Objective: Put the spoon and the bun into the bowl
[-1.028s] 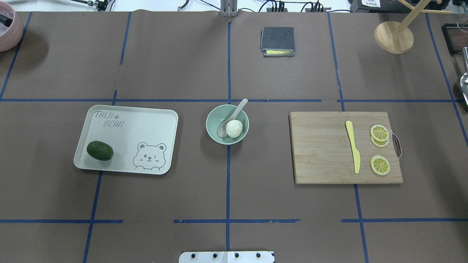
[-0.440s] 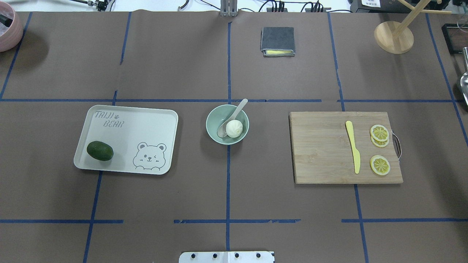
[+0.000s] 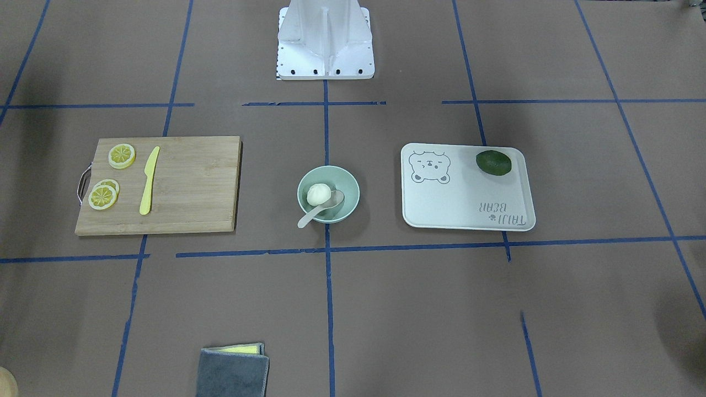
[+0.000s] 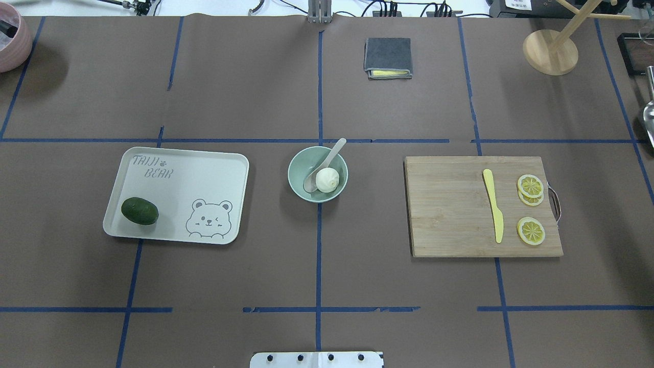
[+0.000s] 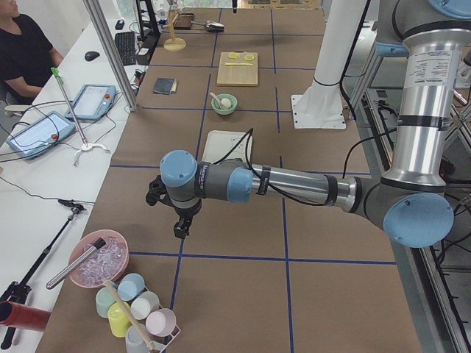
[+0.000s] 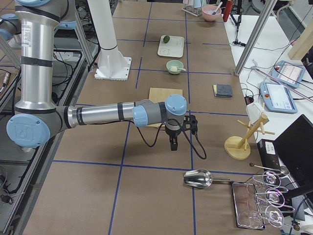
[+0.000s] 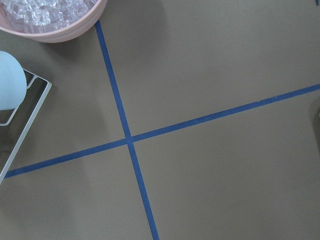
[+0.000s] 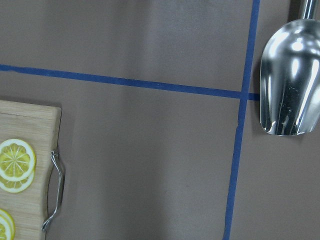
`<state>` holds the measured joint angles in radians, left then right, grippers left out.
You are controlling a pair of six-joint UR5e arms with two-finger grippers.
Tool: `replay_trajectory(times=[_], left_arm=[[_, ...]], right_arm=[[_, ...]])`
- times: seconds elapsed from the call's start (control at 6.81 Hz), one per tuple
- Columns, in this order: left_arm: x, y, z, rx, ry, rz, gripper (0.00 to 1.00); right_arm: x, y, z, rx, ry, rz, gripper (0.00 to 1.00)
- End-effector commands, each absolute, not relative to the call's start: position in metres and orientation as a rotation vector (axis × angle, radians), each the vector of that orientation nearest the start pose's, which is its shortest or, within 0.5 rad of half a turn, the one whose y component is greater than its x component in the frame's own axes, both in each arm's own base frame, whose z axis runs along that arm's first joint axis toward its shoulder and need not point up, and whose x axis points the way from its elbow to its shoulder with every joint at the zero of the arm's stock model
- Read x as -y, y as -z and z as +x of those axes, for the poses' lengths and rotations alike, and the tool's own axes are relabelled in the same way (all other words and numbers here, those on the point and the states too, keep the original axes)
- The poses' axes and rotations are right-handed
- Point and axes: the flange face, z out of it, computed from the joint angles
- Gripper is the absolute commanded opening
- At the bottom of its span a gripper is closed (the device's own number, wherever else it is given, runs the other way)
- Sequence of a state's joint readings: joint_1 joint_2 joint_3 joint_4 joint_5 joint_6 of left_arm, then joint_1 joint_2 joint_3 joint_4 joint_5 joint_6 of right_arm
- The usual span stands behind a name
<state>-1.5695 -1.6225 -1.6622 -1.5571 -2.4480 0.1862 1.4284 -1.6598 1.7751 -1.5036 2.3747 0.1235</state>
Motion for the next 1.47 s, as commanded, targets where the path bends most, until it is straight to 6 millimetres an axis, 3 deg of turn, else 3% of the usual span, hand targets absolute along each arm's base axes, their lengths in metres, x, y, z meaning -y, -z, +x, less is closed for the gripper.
replay_trajectory(times=[0.0, 0.44, 1.03, 1.32], left_arm=[[0.504, -0.565, -0.057, -0.861, -0.244, 0.234, 1.00], [0.491, -0.533, -0.057, -0.854, -0.269, 0.294, 1.00], [0.497, -0.530, -0.057, -0.838, -0.296, 0.339, 1.00], [0.504, -0.567, -0.056, -0.826, -0.334, 0.425, 1.00]], right_arm=[[0.478, -0.609, -0.007, 0.815, 0.083, 0.035, 1.00], [0.490, -0.619, -0.008, 0.813, 0.076, 0.018, 1.00], [0.503, -0.606, -0.010, 0.816, 0.073, 0.036, 1.00], [0.503, -0.606, -0.010, 0.818, 0.072, 0.036, 1.00]])
